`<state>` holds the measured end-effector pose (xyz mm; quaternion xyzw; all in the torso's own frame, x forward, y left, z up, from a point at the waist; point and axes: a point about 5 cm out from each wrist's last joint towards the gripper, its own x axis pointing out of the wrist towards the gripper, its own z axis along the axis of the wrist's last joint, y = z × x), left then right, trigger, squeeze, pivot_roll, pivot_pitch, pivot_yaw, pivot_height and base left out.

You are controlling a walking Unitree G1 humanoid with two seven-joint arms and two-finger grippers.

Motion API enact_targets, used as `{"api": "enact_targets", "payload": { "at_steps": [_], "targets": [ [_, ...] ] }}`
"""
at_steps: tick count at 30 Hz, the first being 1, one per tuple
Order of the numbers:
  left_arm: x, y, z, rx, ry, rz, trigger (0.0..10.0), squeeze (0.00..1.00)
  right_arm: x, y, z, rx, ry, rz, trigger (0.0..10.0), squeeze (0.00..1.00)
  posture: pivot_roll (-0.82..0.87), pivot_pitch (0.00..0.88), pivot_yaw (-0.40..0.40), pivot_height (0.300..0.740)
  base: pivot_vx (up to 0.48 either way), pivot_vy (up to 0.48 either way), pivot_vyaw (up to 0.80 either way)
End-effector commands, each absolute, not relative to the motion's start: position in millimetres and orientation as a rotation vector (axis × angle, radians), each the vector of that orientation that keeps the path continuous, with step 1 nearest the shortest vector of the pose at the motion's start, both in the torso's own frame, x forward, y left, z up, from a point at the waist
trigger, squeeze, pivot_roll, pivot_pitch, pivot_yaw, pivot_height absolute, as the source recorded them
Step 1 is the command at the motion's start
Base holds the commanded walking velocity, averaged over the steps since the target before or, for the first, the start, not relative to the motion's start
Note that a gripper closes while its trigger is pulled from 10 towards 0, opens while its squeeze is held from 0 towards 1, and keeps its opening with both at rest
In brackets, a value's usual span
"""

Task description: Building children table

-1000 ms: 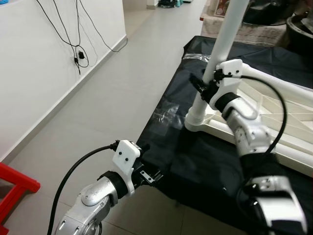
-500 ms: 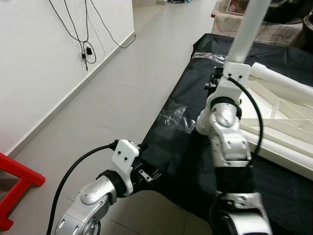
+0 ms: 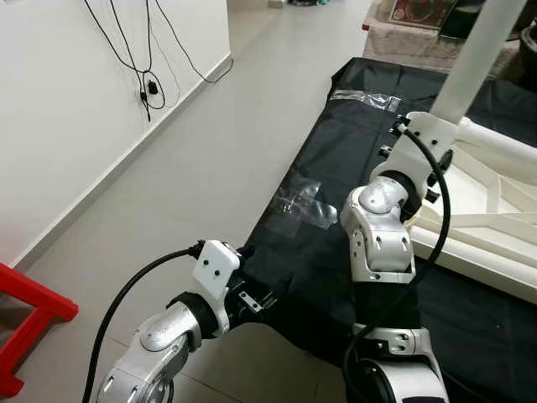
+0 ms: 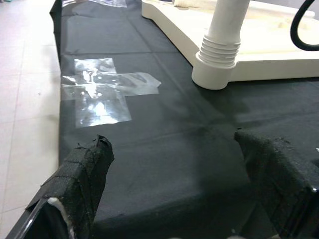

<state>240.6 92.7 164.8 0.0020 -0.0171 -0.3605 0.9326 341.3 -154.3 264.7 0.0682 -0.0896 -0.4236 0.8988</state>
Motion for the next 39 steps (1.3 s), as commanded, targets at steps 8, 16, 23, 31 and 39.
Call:
{"api": "enact_targets", "payload": {
  "at_steps": [8, 16, 23, 31, 39],
  "targets": [
    [239, 89, 162, 0.012, -0.026, -0.763, 10.0, 0.0, 335, -160, 244, 0.275, -0.074, -1.043, 10.0, 0.0, 0.12, 0.186, -0.012, 0.74, 0.0, 0.0, 0.0],
    [240, 87, 162, 0.018, -0.027, -0.771, 10.0, 0.0, 333, -153, 240, 0.326, -0.052, -1.05, 10.0, 0.0, 0.13, 0.188, -0.006, 0.74, 0.0, 0.0, 0.0],
    [239, 86, 162, 0.014, -0.029, -0.779, 10.0, 0.0, 333, -152, 236, 0.325, -0.023, -1.063, 10.0, 0.0, 0.12, 0.191, -0.008, 0.74, 0.0, 0.0, 0.0],
    [229, 72, 164, -0.008, -0.04, -0.916, 10.0, 0.0, 333, -153, 235, 0.324, -0.019, -1.083, 10.0, 0.0, 0.12, 0.192, -0.008, 0.74, 0.0, 0.0, 0.0],
    [222, 66, 163, -0.003, -0.033, -0.979, 10.0, 0.0, 334, -153, 234, 0.332, -0.008, -1.084, 10.0, 0.0, 0.12, 0.195, -0.008, 0.74, 0.0, 0.0, 0.0]
  ]
}}
